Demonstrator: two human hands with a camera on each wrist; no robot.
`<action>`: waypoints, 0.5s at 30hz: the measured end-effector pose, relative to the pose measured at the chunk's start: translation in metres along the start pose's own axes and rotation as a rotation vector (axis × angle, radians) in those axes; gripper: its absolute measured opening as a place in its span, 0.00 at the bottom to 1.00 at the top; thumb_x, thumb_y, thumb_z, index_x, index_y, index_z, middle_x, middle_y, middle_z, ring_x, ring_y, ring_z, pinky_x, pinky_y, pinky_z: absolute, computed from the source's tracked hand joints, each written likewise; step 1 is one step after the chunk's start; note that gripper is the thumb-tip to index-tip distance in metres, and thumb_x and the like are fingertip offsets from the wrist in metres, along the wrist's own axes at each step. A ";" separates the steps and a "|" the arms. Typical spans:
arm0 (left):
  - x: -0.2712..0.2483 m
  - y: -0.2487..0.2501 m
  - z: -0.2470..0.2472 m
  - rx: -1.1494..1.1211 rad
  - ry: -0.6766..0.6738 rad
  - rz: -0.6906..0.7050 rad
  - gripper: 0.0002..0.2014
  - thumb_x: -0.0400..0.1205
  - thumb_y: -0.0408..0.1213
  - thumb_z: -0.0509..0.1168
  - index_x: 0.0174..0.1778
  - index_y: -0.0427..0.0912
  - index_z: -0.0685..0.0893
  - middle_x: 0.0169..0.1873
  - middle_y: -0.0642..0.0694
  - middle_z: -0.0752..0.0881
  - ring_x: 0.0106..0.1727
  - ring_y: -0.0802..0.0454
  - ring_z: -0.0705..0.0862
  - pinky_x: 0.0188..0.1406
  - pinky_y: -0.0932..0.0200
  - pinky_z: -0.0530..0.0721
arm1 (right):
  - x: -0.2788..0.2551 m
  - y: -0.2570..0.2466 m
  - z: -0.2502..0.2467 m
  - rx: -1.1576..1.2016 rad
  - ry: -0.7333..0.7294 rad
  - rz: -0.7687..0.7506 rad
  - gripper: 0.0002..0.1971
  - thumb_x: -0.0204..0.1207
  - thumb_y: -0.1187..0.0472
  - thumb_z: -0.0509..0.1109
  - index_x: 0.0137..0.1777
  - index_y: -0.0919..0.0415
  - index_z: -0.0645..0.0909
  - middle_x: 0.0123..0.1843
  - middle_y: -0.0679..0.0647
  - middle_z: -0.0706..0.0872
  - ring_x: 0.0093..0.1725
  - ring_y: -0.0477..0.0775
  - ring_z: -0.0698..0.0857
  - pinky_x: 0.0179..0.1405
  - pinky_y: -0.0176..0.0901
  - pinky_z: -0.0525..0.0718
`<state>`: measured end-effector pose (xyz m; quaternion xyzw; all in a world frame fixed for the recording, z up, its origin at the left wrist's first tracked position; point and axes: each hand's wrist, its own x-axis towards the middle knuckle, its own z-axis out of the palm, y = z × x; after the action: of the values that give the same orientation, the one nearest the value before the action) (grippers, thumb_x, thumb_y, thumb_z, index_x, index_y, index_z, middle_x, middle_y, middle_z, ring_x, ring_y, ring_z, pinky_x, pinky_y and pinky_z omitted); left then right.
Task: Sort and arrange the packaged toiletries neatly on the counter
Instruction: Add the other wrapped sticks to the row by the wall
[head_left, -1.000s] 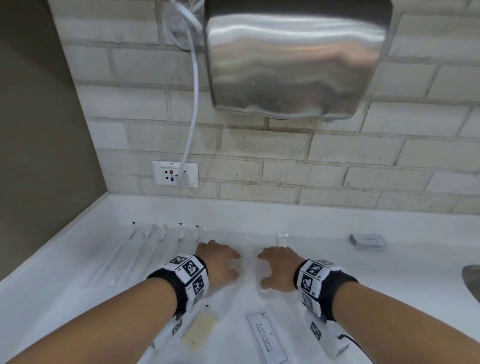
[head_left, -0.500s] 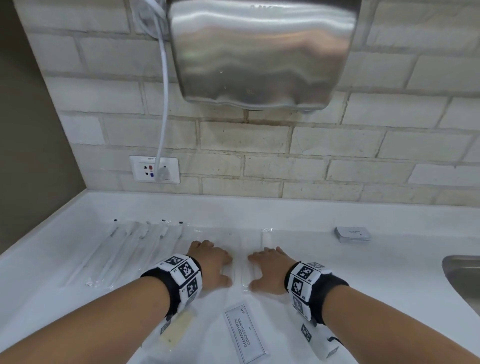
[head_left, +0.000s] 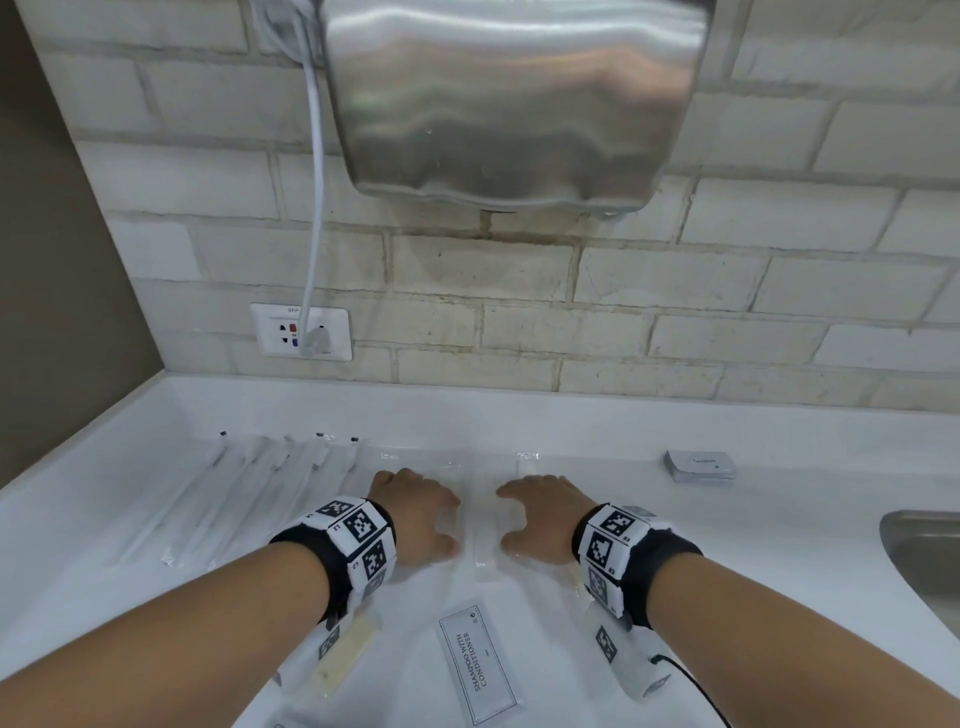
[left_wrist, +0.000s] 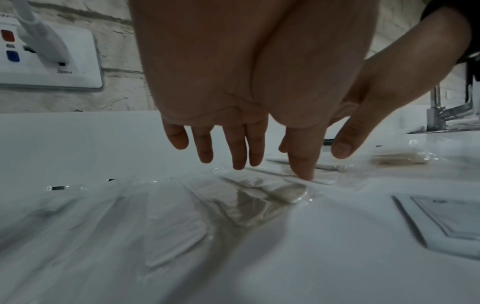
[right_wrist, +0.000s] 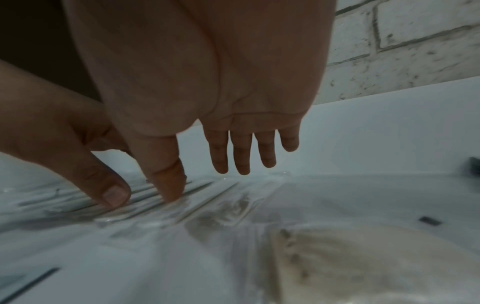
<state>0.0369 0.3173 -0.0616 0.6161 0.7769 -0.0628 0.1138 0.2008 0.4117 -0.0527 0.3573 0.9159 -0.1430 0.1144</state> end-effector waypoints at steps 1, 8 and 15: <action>0.002 0.002 0.001 -0.026 0.020 0.007 0.33 0.77 0.60 0.60 0.79 0.58 0.68 0.78 0.54 0.72 0.80 0.48 0.65 0.78 0.49 0.57 | -0.002 0.004 -0.003 0.012 0.010 0.026 0.36 0.75 0.49 0.65 0.83 0.49 0.58 0.84 0.51 0.62 0.83 0.56 0.61 0.82 0.49 0.56; 0.007 0.032 0.007 0.031 -0.027 0.097 0.32 0.76 0.64 0.60 0.76 0.56 0.74 0.74 0.52 0.77 0.79 0.43 0.65 0.76 0.46 0.58 | -0.016 0.018 0.001 0.038 -0.084 0.079 0.32 0.77 0.51 0.67 0.81 0.53 0.64 0.81 0.51 0.69 0.79 0.56 0.70 0.77 0.50 0.70; 0.009 0.036 0.012 0.076 -0.023 0.111 0.30 0.73 0.63 0.61 0.69 0.55 0.79 0.65 0.53 0.82 0.73 0.42 0.70 0.71 0.46 0.60 | -0.022 0.013 0.013 0.050 -0.045 0.049 0.32 0.72 0.51 0.68 0.77 0.54 0.69 0.74 0.52 0.76 0.72 0.57 0.77 0.69 0.52 0.79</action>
<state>0.0710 0.3318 -0.0738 0.6614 0.7371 -0.0930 0.1028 0.2272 0.4031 -0.0600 0.3793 0.9001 -0.1710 0.1293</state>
